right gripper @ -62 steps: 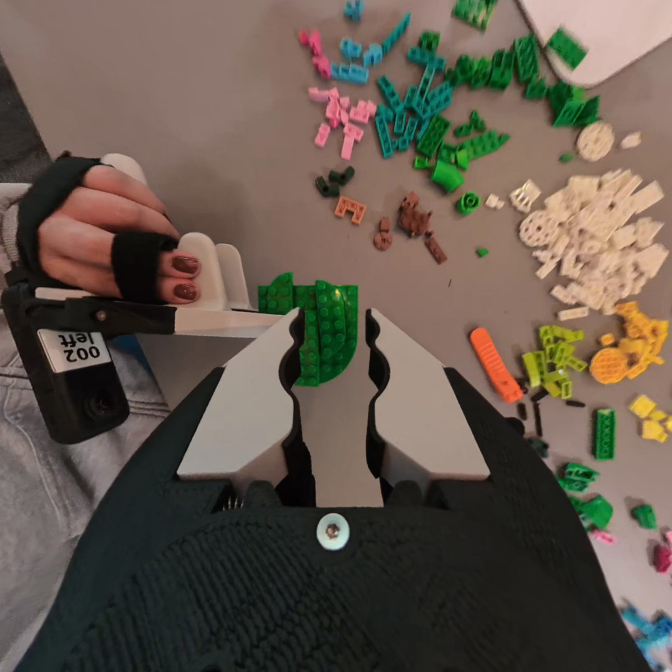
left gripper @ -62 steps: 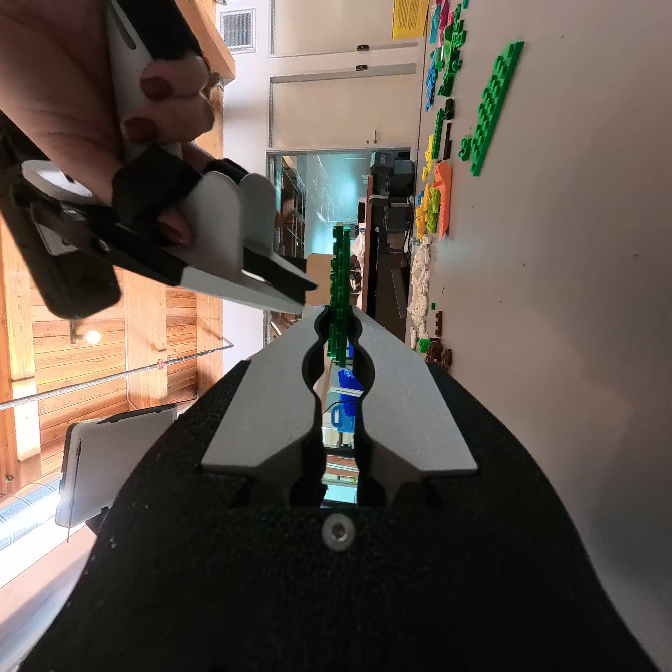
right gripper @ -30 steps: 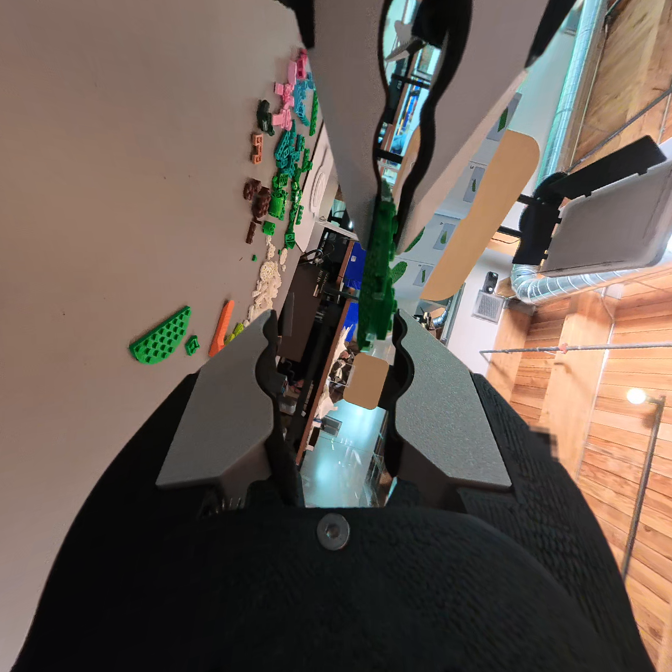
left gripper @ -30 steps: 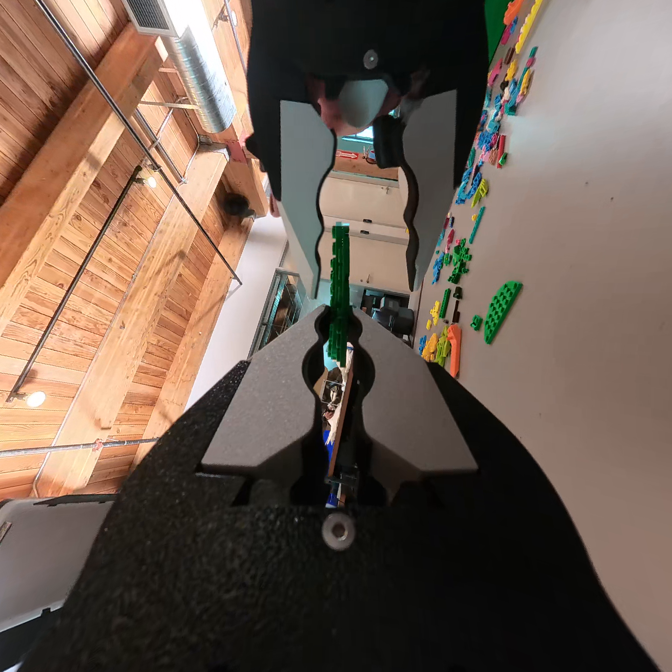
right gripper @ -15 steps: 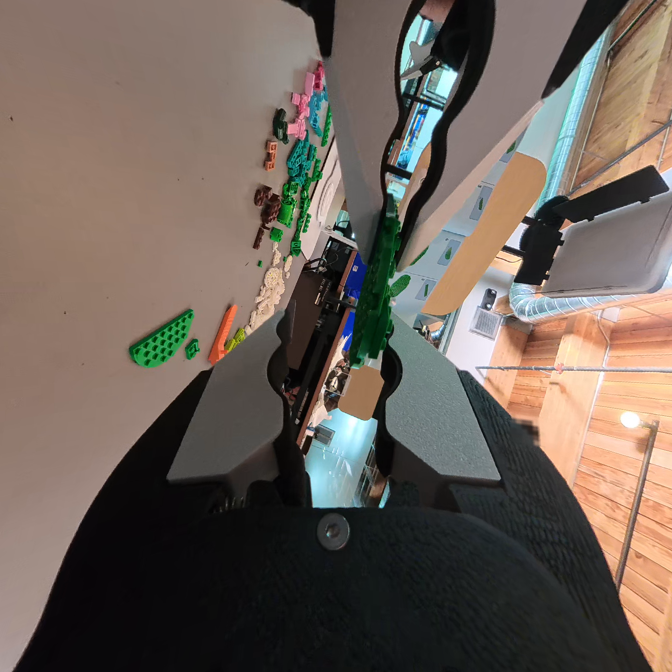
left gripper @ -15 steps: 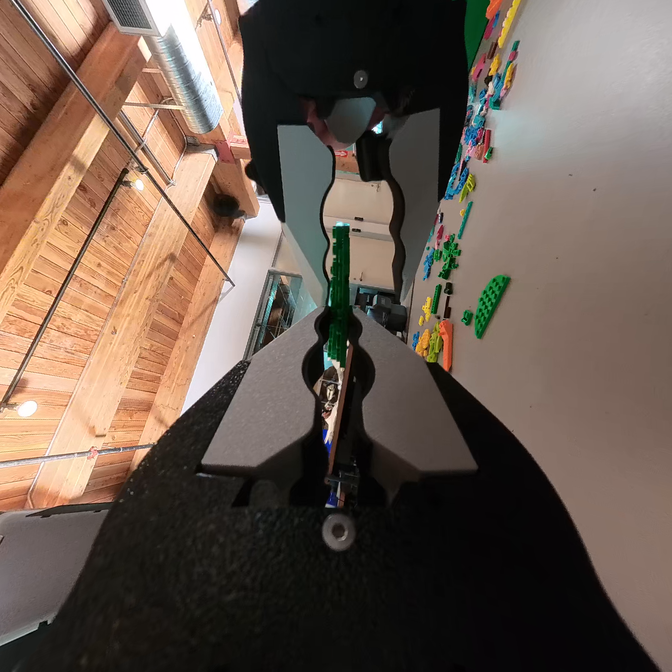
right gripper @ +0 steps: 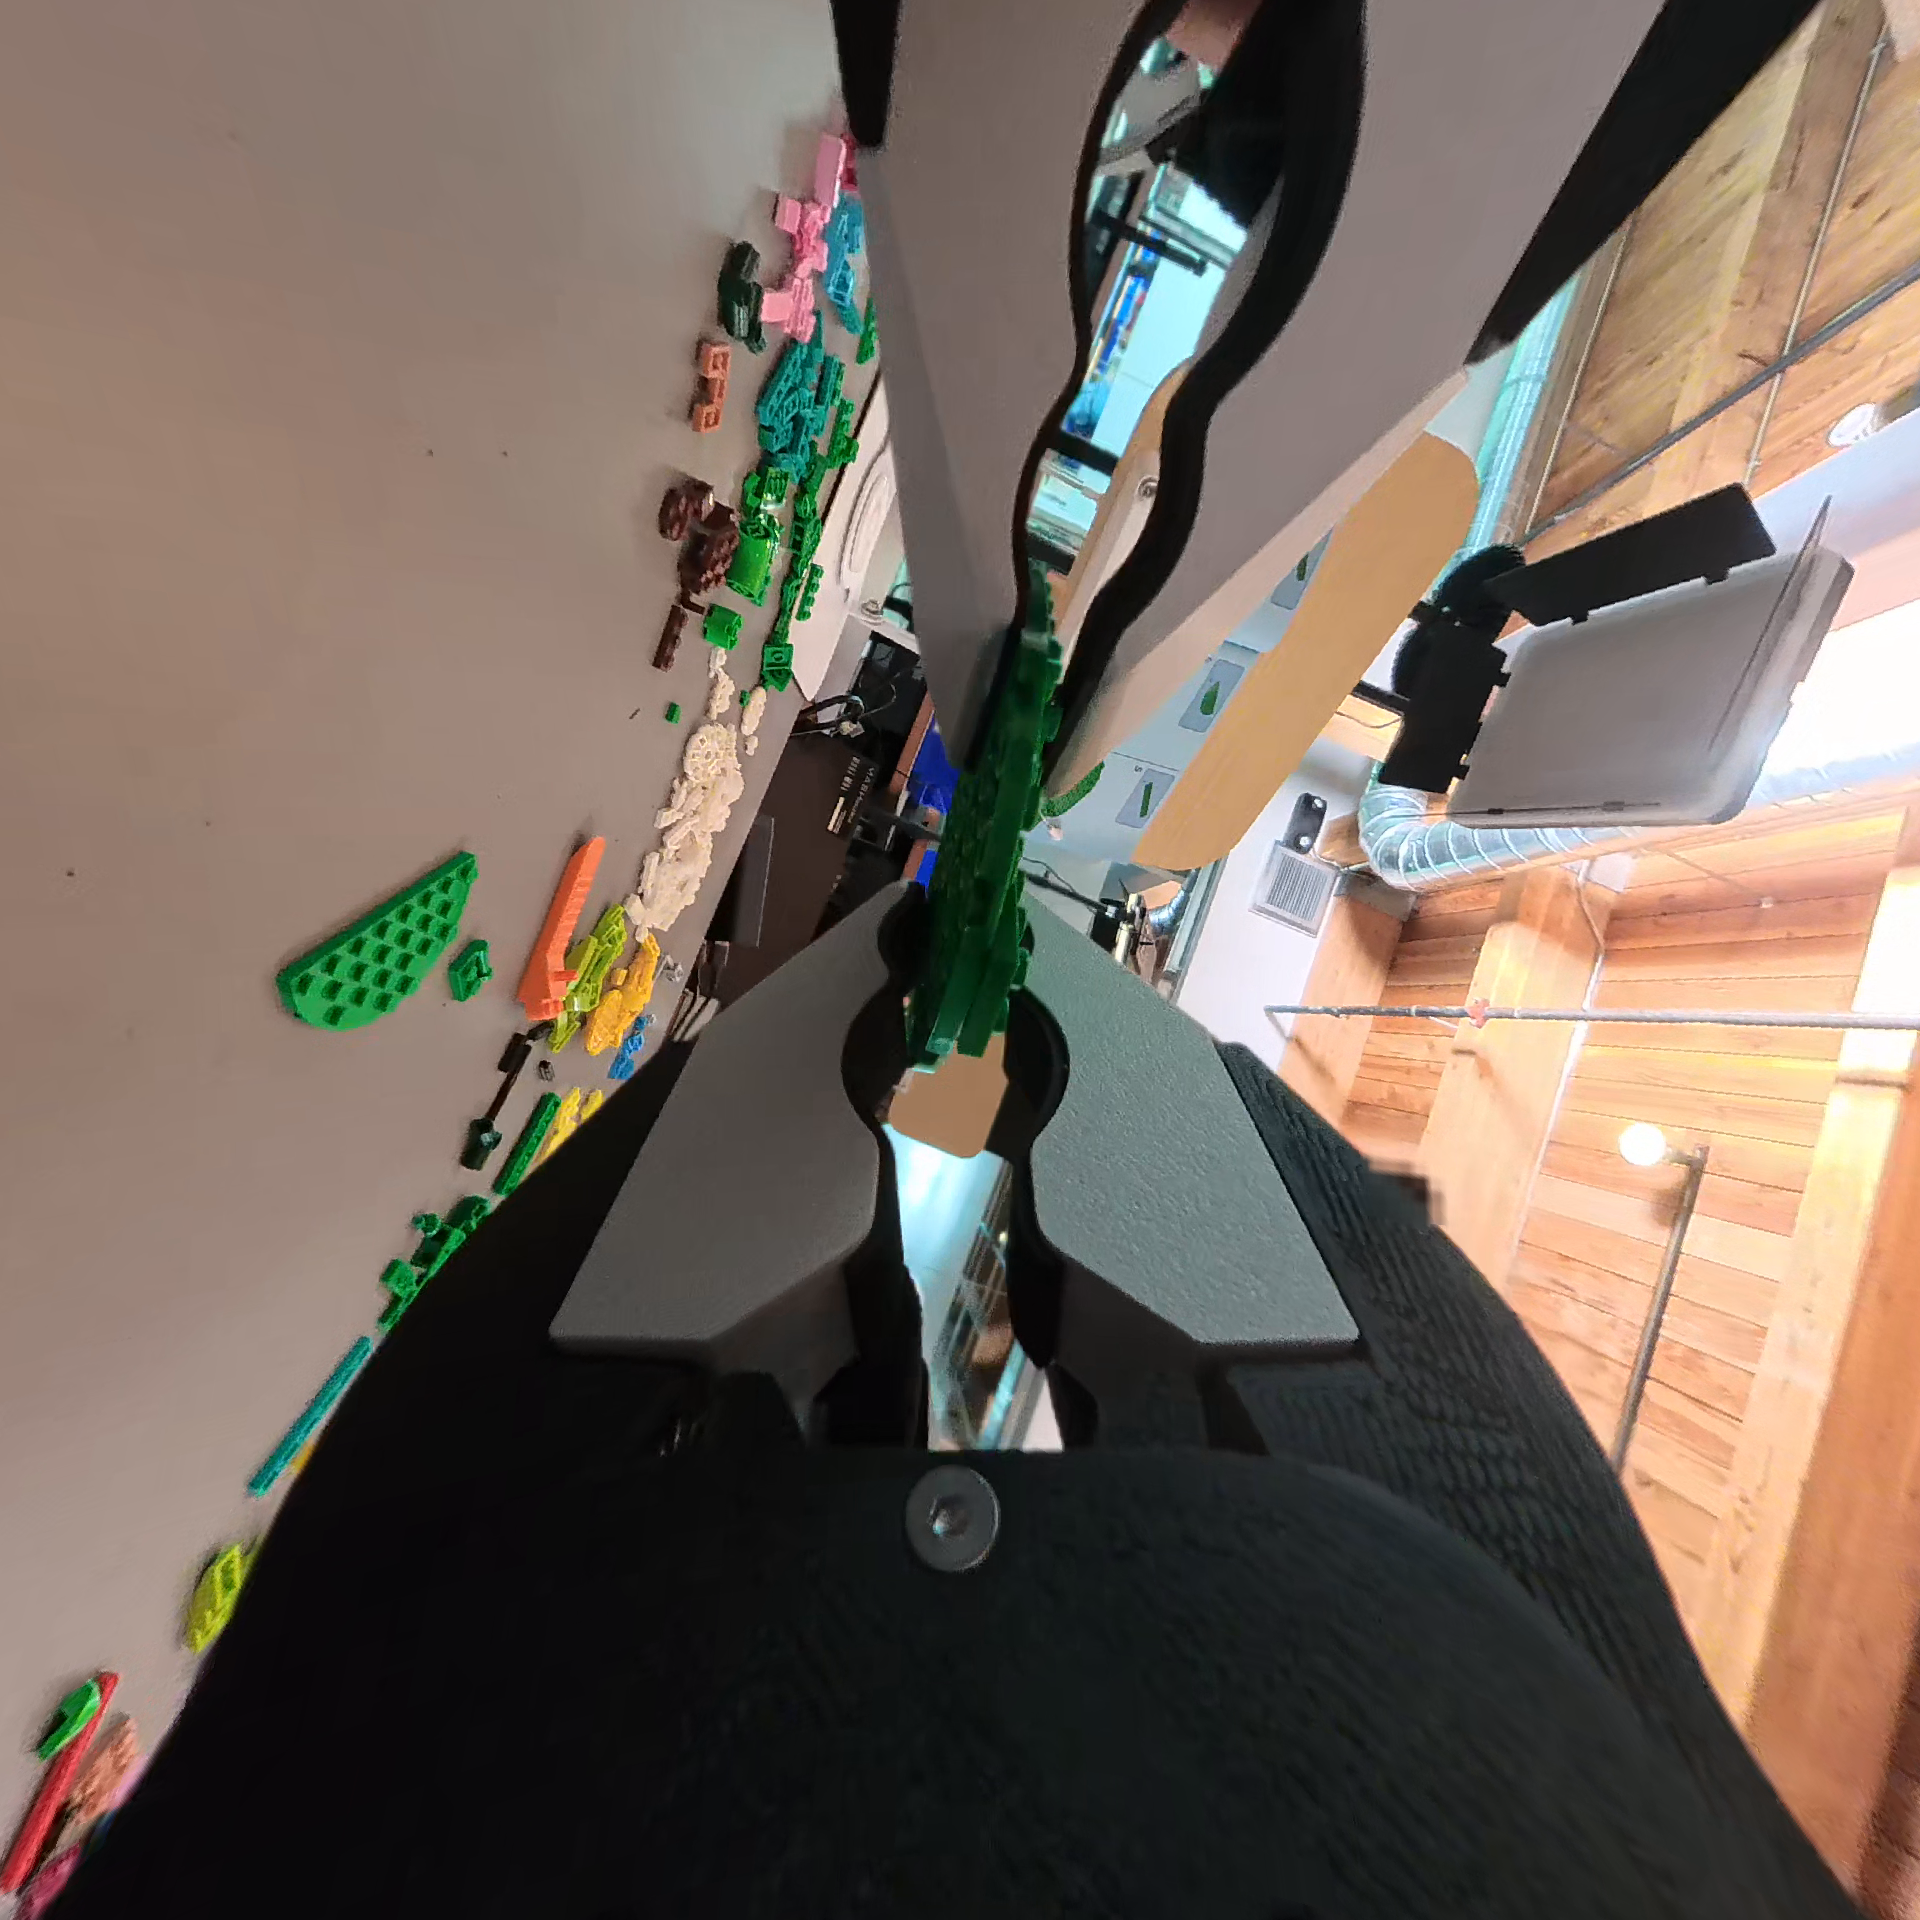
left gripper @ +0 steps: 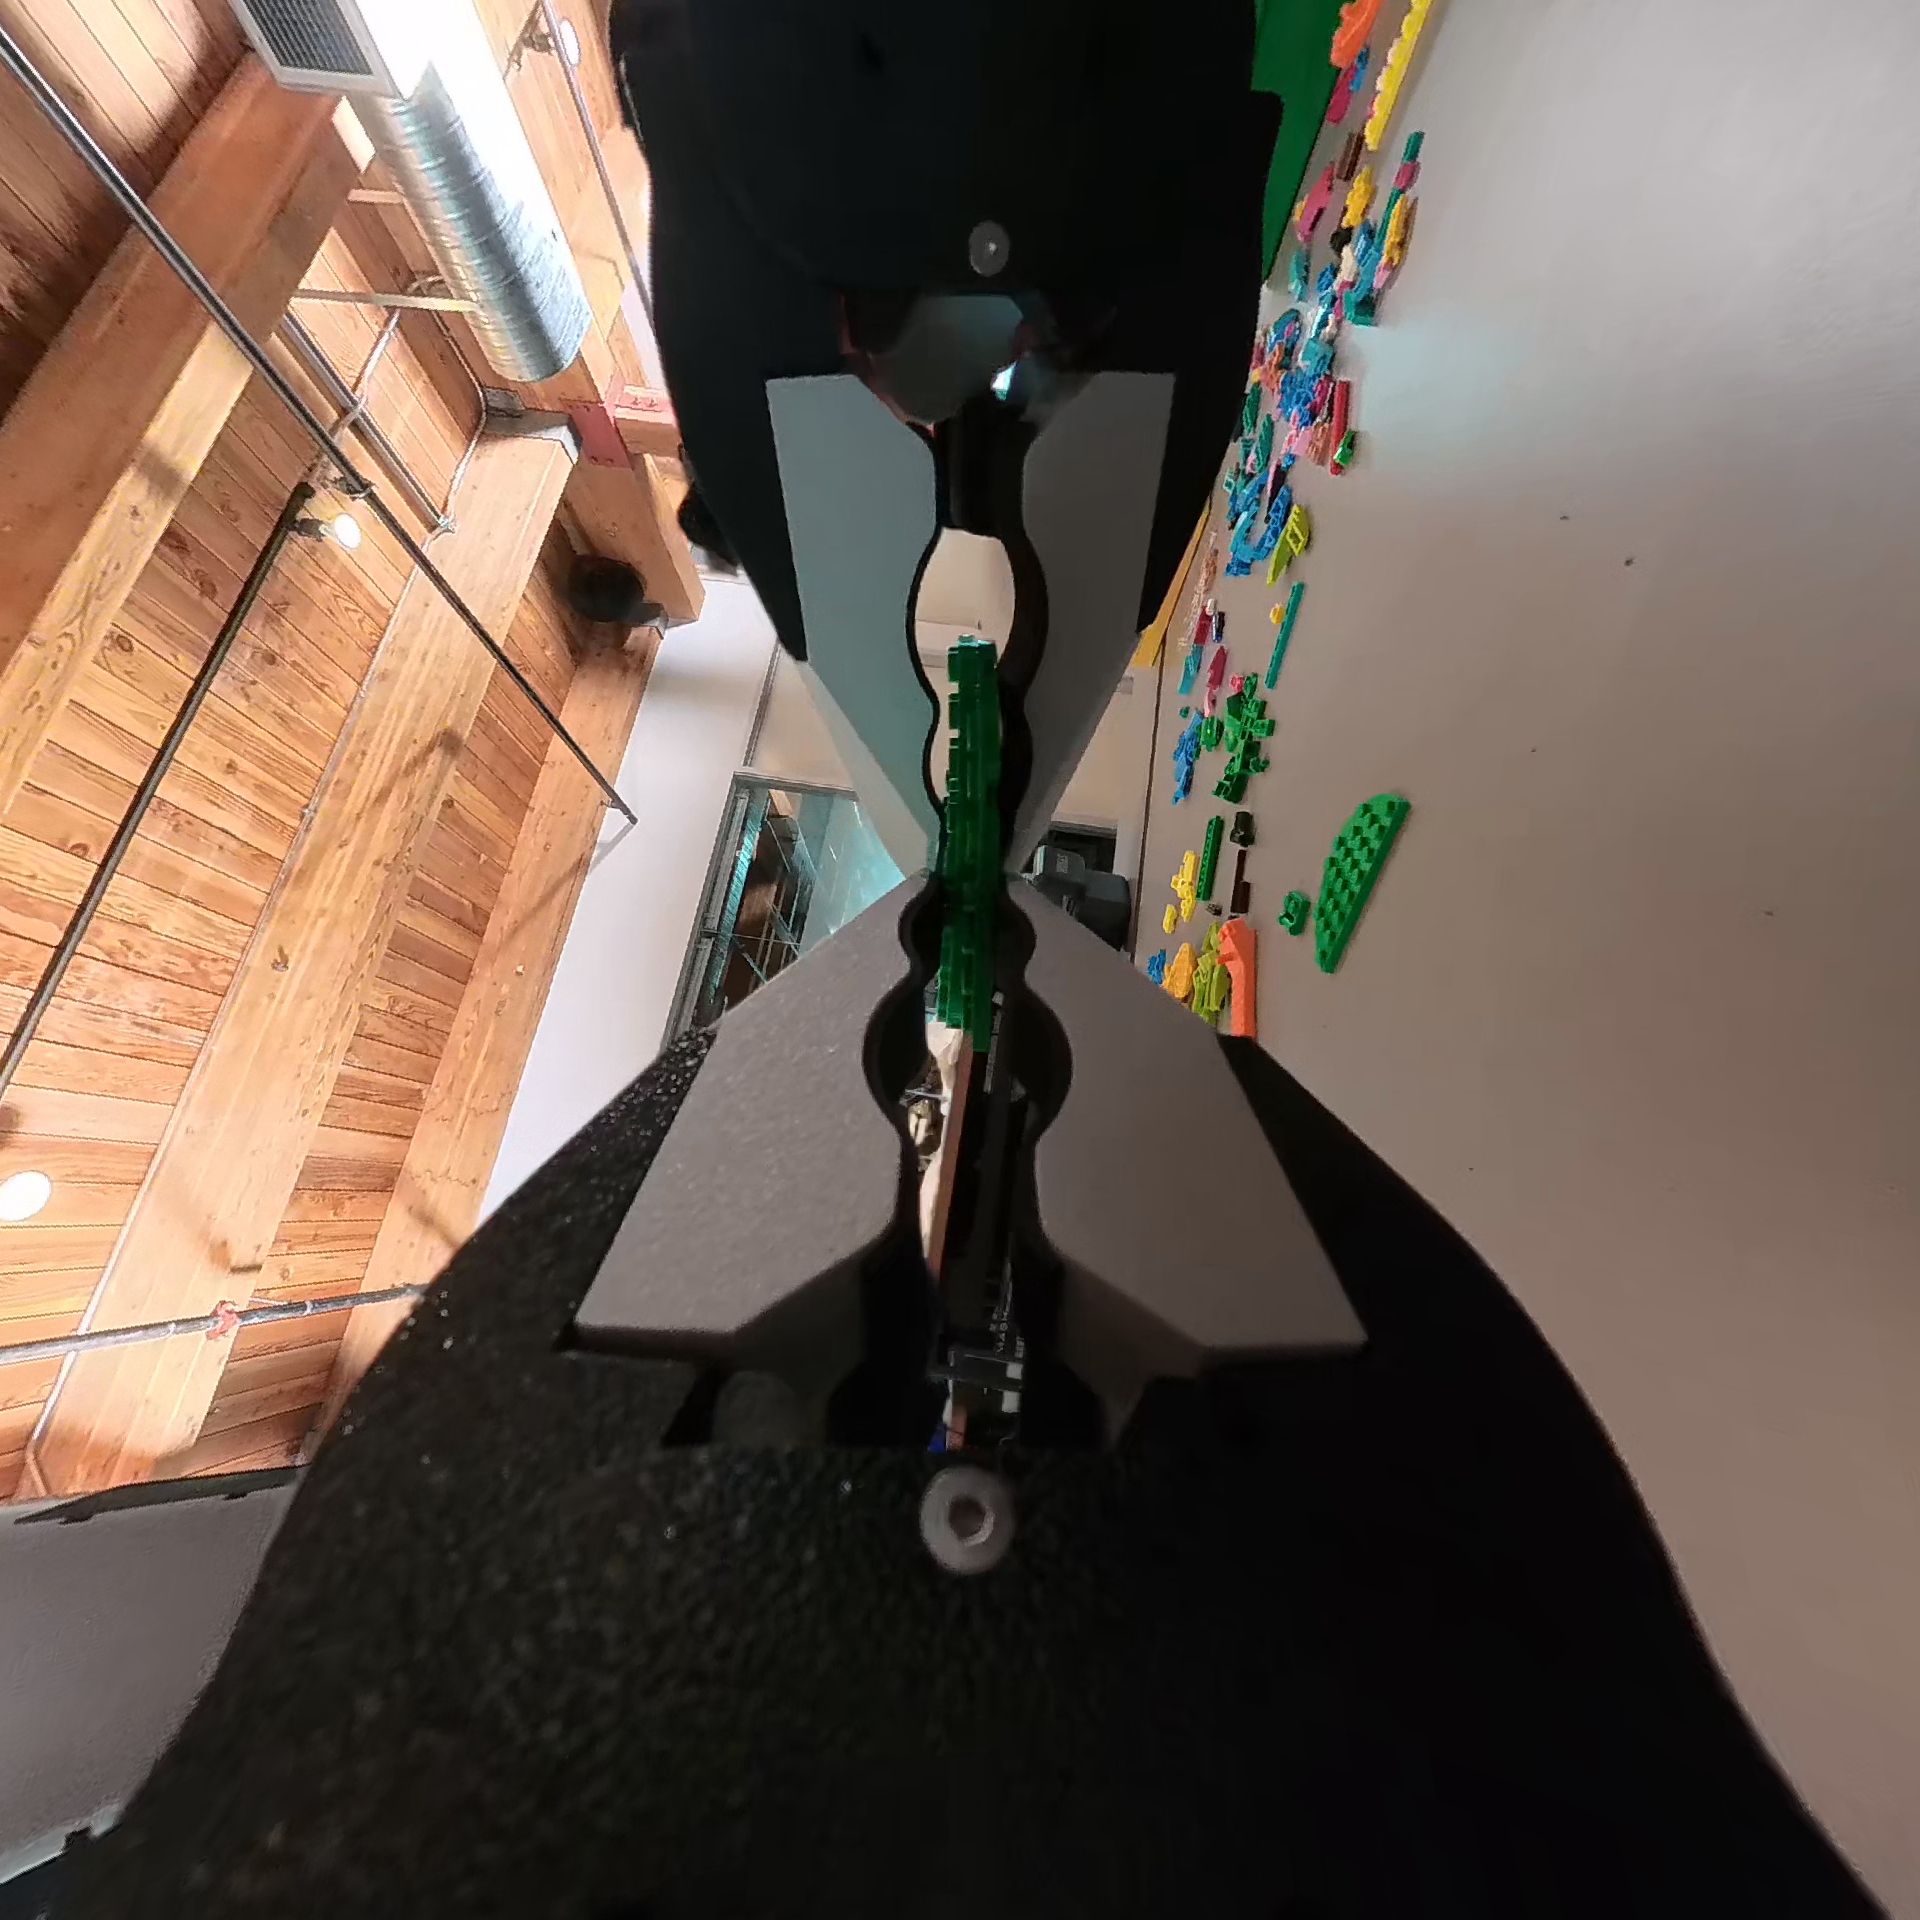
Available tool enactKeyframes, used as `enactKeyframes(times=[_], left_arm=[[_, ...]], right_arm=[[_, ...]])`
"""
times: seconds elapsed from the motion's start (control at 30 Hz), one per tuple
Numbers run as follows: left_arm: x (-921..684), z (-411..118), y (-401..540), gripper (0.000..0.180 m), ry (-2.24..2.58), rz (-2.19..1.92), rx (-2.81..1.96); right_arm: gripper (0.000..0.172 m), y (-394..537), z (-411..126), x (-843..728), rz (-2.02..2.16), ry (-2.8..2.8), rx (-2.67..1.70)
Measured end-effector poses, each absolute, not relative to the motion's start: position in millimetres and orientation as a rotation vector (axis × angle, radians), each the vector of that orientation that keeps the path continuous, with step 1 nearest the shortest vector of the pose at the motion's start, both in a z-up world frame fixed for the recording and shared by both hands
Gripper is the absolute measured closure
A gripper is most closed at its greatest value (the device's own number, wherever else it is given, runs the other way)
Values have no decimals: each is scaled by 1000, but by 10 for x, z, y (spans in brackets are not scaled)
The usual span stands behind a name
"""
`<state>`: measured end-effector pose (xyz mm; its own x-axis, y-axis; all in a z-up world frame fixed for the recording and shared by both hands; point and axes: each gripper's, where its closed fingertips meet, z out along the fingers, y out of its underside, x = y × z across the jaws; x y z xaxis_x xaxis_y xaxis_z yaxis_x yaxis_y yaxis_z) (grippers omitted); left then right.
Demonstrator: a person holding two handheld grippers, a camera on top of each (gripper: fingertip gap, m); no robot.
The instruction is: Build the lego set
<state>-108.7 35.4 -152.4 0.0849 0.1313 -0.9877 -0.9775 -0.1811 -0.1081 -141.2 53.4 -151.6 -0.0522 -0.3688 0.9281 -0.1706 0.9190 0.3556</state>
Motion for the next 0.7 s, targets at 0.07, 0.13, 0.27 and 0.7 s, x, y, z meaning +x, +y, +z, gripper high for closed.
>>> enactKeyframes(times=[0.07, 0.13, 0.27, 0.7], left_arm=[[-1080, -1493, 348, 175, 932, 1311, -1290], [-1076, -1487, 355, 175, 930, 1306, -1294], [-1080, -1558, 378, 175, 952, 1300, -1318], [-1028, -1553, 323, 176, 855, 941, -1378]], right_arm=[[163, 527, -1478, -1404, -150, -1631, 407], [164, 533, -1473, -1402, -176, -1629, 429], [164, 556, -1545, -1401, -199, -1673, 442], [144, 455, -1647, -1330, 164, -1907, 197]])
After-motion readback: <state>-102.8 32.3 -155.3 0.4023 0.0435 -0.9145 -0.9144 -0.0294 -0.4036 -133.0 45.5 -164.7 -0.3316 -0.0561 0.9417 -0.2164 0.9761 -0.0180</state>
